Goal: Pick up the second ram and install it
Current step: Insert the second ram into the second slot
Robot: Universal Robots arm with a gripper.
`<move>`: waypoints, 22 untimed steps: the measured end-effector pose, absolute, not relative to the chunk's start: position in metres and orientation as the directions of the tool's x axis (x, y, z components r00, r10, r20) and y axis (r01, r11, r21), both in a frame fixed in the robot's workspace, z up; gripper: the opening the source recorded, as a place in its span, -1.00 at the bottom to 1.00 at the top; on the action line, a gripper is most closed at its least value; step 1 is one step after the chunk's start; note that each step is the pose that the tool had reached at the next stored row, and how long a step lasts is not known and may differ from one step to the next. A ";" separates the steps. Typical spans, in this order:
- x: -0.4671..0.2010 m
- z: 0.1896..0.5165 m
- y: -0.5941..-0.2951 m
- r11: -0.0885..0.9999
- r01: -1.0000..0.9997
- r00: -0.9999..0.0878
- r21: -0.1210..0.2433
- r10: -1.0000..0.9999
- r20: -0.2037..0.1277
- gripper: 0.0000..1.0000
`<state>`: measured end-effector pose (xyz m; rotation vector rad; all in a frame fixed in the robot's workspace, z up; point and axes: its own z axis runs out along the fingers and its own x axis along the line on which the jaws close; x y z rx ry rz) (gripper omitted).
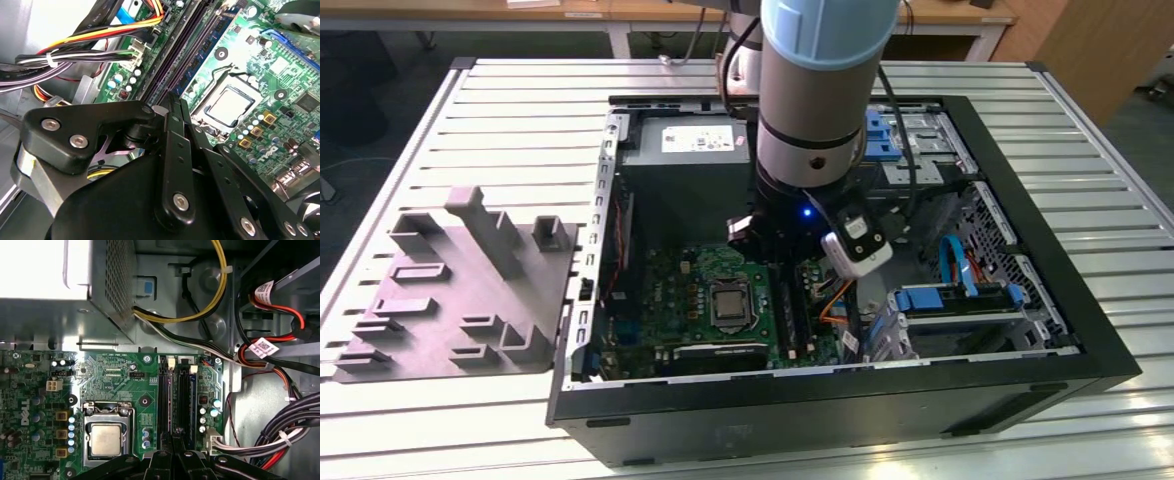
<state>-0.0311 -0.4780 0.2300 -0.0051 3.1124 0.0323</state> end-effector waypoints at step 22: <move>-0.032 0.225 -0.477 1.000 -0.003 -1.000 0.022 -0.003 -0.029 -0.76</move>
